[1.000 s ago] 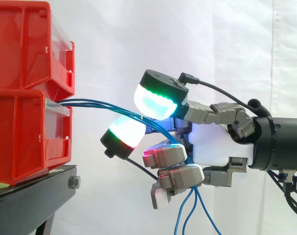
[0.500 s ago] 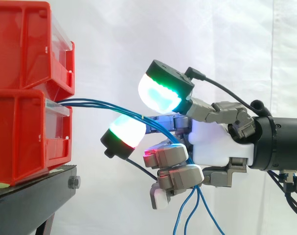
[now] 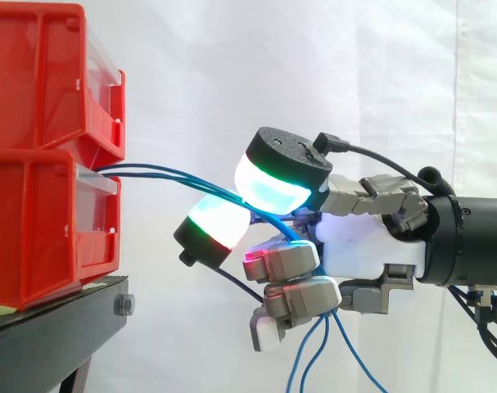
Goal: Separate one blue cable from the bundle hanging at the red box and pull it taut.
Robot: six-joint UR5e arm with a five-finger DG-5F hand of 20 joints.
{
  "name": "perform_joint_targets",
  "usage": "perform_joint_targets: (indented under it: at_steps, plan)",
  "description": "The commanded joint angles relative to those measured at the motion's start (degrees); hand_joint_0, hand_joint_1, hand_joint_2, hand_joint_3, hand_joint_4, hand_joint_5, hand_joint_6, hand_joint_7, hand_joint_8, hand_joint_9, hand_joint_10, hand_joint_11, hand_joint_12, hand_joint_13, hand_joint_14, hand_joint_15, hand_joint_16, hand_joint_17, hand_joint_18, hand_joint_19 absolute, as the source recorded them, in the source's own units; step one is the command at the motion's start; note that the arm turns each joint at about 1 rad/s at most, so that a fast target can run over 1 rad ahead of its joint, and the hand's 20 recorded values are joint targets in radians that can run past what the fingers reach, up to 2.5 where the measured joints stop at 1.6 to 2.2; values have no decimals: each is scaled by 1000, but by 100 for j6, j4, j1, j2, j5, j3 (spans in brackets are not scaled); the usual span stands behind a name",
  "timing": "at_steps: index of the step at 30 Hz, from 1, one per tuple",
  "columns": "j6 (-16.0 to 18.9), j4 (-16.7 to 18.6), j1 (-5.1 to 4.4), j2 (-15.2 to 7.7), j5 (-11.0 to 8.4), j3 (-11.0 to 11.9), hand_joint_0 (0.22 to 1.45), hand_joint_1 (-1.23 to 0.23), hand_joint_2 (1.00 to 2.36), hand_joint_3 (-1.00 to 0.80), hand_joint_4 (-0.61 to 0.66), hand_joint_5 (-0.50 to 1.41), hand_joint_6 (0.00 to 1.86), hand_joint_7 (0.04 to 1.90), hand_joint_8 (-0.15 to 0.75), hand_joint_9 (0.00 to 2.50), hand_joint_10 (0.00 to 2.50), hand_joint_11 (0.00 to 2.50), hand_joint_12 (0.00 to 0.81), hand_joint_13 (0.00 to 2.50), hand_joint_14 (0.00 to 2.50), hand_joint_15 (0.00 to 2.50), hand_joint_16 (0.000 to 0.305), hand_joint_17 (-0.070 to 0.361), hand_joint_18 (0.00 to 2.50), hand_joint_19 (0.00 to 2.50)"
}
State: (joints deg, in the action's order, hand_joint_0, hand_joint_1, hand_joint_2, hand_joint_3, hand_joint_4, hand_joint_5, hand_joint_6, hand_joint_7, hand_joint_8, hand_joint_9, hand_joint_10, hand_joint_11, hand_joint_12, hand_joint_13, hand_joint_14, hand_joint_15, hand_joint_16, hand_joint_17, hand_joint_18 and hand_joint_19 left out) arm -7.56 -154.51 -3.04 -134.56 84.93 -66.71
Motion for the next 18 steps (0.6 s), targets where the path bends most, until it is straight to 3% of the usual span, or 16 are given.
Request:
perform_joint_targets:
  at_steps: [1, 6, 13, 18]
  plan:
    - [0, 0, -3, 0, 6, 0, 704, -890, 1014, -335, 23, -210, 882, 944, 223, 1125, 4, 1827, 319, 1272, 21, 1477, 48, 109, 808, 681]
    - [0, -18, -3, 0, -2, 0, 692, -871, 1001, -486, 49, -209, 880, 947, 228, 1121, 5, 1813, 327, 1272, 24, 1474, 47, 107, 807, 689]
    - [0, 0, -3, 0, -2, -9, 572, -605, 1000, -500, 76, -181, 857, 948, 241, 1162, 9, 1788, 329, 1285, 20, 1475, 48, 108, 814, 722]
    - [0, 0, -3, 0, -2, -9, 552, -643, 1000, -500, 83, -182, 841, 970, 235, 1169, 5, 1777, 332, 1291, 20, 1479, 49, 110, 817, 720]
